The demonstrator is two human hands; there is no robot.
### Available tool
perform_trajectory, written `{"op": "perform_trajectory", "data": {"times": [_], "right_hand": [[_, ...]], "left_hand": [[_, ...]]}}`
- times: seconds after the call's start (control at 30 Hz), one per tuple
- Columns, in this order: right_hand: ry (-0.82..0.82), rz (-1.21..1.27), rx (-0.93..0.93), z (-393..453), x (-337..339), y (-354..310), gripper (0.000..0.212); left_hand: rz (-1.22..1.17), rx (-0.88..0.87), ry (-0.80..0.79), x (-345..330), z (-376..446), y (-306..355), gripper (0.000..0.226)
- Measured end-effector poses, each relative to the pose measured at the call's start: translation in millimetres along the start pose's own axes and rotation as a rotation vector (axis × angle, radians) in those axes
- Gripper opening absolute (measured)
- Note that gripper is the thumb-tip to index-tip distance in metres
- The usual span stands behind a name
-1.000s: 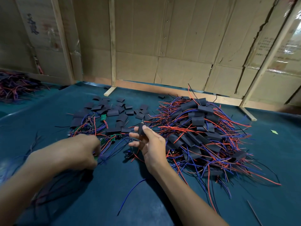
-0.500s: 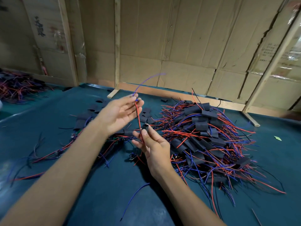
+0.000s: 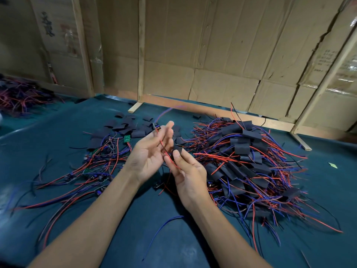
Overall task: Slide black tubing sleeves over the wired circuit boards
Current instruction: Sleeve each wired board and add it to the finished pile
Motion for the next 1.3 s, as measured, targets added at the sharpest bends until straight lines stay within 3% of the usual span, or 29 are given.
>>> {"op": "perform_trajectory", "data": {"times": [0.1,0.17,0.4,0.57,0.8,0.97,1.3], "right_hand": [[0.008,0.009,0.021,0.6,-0.2,-1.3,0.040],[0.022,0.010,0.031,0.6,0.7,-1.6,0.045],[0.010,-0.048,0.022,0.2,3.8,-2.9,0.035],[0.027,-0.046,0.021,-0.7,4.3,-5.1,0.042],[-0.006,-0.082,0.013,1.4,5.4,-4.2,0.050],[-0.090,-0.163,0.021,1.7,3.9,-1.2,0.049],[-0.135,-0.223,0.022,1.6,1.7,-1.8,0.051]], "left_hand": [[0.371,-0.022,0.116,-4.1,-2.2,-0.3,0.026],[0.498,-0.043,0.175,-4.2,-4.2,2.0,0.024],[0.401,0.210,0.007,-7.5,-8.0,-8.1,0.053],[0.365,0.029,0.067,-5.3,-7.1,-1.1,0.057],[0.122,-0.149,0.134,12.0,-5.5,17.9,0.039],[0.052,-0.216,0.211,21.6,-9.5,25.5,0.028],[-0.069,-0.250,0.192,22.4,-13.7,30.5,0.028]]}}
Point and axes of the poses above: each hand's wrist, its own z-axis towards the middle knuckle, its own x-axis out of the back of the hand, y = z × x, the point moved 7 cm from there along z, towards the middle knuckle, and after that the axes turned 13 degrees about x, right-handed, at the moved point
